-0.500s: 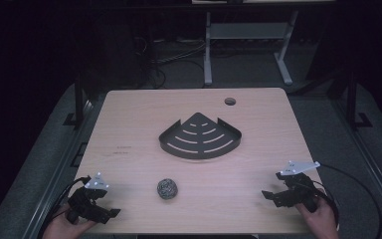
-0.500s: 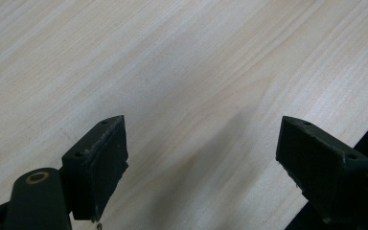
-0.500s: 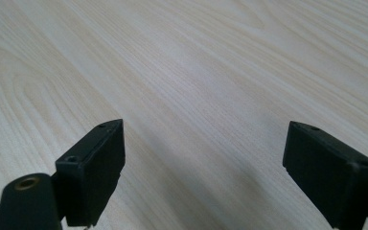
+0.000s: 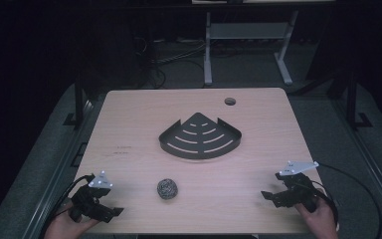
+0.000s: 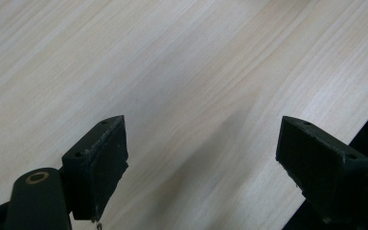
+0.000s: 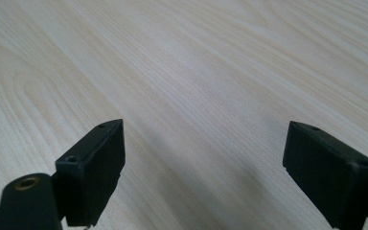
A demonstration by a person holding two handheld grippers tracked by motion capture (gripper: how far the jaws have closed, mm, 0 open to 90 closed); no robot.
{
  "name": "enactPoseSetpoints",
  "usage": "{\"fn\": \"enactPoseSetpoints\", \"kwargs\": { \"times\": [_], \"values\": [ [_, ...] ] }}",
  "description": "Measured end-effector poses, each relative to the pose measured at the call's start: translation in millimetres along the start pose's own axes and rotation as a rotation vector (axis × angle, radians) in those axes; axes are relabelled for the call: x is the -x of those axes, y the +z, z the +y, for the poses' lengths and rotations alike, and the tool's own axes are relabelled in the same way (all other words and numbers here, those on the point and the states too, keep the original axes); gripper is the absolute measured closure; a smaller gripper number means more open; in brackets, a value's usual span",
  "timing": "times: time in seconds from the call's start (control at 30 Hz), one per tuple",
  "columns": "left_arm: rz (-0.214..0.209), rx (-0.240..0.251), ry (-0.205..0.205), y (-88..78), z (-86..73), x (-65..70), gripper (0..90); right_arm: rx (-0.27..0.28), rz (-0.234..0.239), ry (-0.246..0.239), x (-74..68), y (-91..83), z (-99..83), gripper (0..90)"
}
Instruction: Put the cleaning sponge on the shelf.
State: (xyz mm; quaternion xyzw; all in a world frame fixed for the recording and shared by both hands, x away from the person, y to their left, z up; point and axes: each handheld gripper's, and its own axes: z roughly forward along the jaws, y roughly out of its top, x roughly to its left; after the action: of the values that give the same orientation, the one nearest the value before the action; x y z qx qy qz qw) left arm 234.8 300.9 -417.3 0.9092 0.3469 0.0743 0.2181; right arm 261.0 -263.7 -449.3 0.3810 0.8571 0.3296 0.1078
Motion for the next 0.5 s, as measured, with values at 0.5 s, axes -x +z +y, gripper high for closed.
{"fn": "enactPoseSetpoints", "kwargs": {
  "times": [0.5],
  "values": [
    [-0.026, -0.004, 0.036, 3.6, 14.2, 6.3, 17.5, 0.003, 0.001, -0.007, -0.9, 0.2, 1.3, 14.2]
  ]
}}
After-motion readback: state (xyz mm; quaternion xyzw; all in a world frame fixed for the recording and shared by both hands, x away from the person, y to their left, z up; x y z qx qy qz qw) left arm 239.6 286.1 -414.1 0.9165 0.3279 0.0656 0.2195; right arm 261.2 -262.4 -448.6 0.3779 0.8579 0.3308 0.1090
